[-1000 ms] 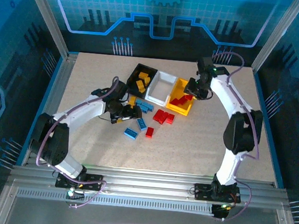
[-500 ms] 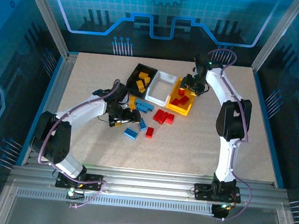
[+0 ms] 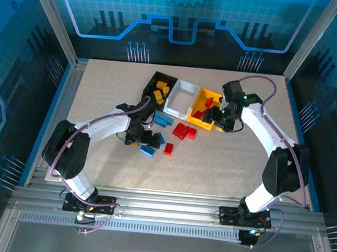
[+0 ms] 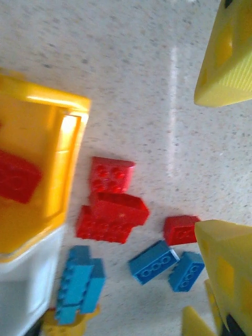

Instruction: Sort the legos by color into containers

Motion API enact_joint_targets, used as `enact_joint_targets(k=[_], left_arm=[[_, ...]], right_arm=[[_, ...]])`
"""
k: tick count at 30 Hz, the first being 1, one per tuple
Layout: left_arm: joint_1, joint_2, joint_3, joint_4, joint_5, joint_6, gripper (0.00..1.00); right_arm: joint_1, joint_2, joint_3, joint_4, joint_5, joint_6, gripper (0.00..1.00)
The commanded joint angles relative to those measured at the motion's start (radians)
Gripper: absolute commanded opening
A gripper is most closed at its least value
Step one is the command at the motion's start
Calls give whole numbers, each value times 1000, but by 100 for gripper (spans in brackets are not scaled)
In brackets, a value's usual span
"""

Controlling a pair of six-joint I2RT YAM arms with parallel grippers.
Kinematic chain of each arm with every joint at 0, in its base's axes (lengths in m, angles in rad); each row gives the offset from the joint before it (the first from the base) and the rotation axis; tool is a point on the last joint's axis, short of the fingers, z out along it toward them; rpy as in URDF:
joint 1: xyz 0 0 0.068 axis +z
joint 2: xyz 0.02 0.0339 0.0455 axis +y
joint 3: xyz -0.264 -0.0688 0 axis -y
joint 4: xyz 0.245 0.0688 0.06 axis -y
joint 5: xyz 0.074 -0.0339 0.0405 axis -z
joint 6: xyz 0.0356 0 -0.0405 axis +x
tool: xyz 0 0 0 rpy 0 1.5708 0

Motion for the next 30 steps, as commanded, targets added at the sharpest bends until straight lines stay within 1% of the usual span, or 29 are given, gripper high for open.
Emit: enact_joint_targets(k=[1, 5, 8, 17, 19, 21, 27, 29, 30], left_arm=[[-9, 40, 48, -29, -46, 125, 92], [-18, 86, 54, -29, -75, 193, 92], [-22, 116, 54, -28, -81, 212, 91], [-54, 164, 70, -15, -77, 203, 91], [-61, 171, 71, -14, -79, 196, 89], [-65, 171, 67, -11, -79, 188, 85], [-65, 146, 29, 4, -78, 163, 63], [-65, 135, 19, 7, -77, 157, 58], [-64, 130, 14, 8, -78, 153, 52]], right_arm=[[23, -43, -81, 36, -20, 40, 61], [25, -93, -138, 41, -15, 53, 61], [26, -119, -156, 34, -11, 58, 61], [24, -170, -195, 24, 3, 75, 61], [25, -174, -199, 24, 6, 76, 61], [24, -180, -200, 22, 8, 76, 61], [25, -186, -202, 26, 10, 79, 61], [25, -185, -201, 28, 10, 81, 61], [26, -185, -201, 28, 10, 79, 61]])
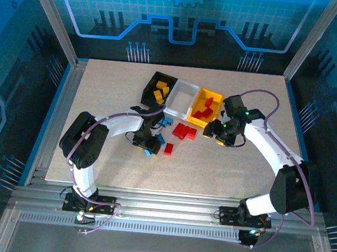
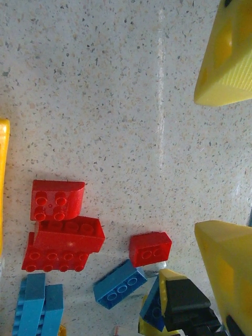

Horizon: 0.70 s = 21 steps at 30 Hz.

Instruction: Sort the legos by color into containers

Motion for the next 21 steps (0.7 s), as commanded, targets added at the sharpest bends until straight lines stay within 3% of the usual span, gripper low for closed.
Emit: enact_joint_targets(k=[1, 11, 21], left_arm=[[-6, -32, -34, -2, -5, -25, 48], [11, -93, -23, -30, 11, -46, 45], [203, -143, 77, 22, 288, -207, 46]], right_arm=[[7, -22, -6, -4, 12, 12, 61], [7, -28, 0, -10, 16, 8, 61], [3, -65, -21, -25, 31, -3, 61]])
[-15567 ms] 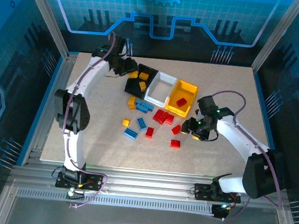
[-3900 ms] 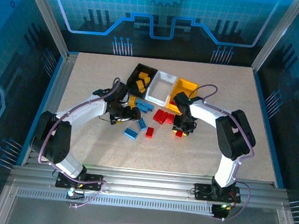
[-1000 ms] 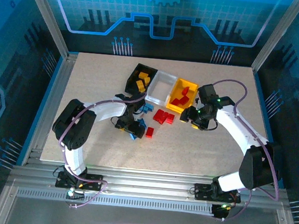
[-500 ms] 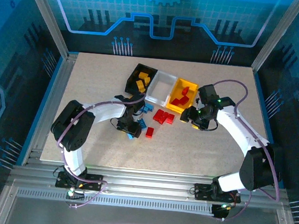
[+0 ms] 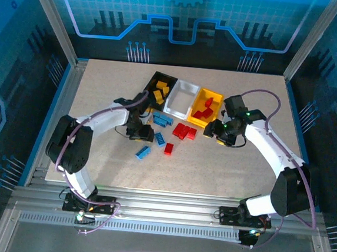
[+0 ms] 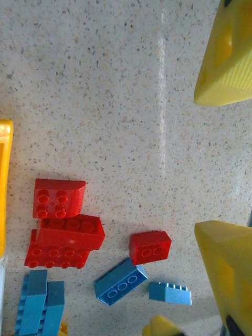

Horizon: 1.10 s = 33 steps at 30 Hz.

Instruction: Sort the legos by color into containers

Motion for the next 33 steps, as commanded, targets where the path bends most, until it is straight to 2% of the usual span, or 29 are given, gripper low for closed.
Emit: enact_joint_targets(k=[1, 3, 5, 9, 14, 26, 33], left_arm=[[46, -21, 73, 29, 153, -94, 46], [55, 0, 117, 14, 169, -105, 46], [54, 16, 151, -33, 137, -72, 48], [36, 8, 132, -136, 2, 52, 59], [-37, -8, 45, -174, -129, 163, 66], [-97, 72, -14, -104, -147, 188, 66], [-106, 105, -54, -63, -144, 167, 59]], right_arm=[[0, -49, -20, -29, 22, -7, 61], [-9, -66, -29, -35, 24, -12, 61], [-13, -83, -38, -42, 21, -16, 61], [-12, -125, -76, -45, 6, -14, 61], [-10, -174, -150, -19, 0, 12, 62], [-10, -164, -151, -8, -16, 30, 62], [-9, -197, -149, -30, -4, 39, 62]])
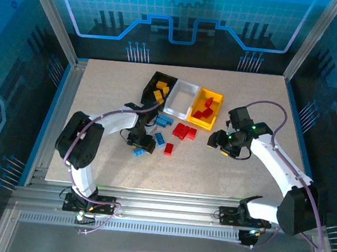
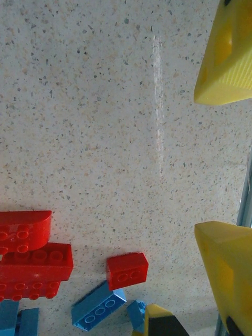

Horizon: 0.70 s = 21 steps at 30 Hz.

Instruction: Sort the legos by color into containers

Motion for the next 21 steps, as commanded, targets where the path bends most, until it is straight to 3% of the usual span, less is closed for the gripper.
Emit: enact_joint_targets(k=[1, 11, 15, 21], left_arm=[[-5, 1, -35, 18, -13, 0, 57], [-2, -44, -102, 66, 14, -51, 23], [16, -66, -95, 91, 104, -131, 19], [61, -109, -42, 176, 267, -366, 19]], right_arm=[[-1, -37, 10, -26, -2, 18, 62], [13, -85, -19, -41, 1, 48, 62], [15, -110, -25, -63, 4, 43, 62], [14, -135, -60, -60, -33, 28, 62]])
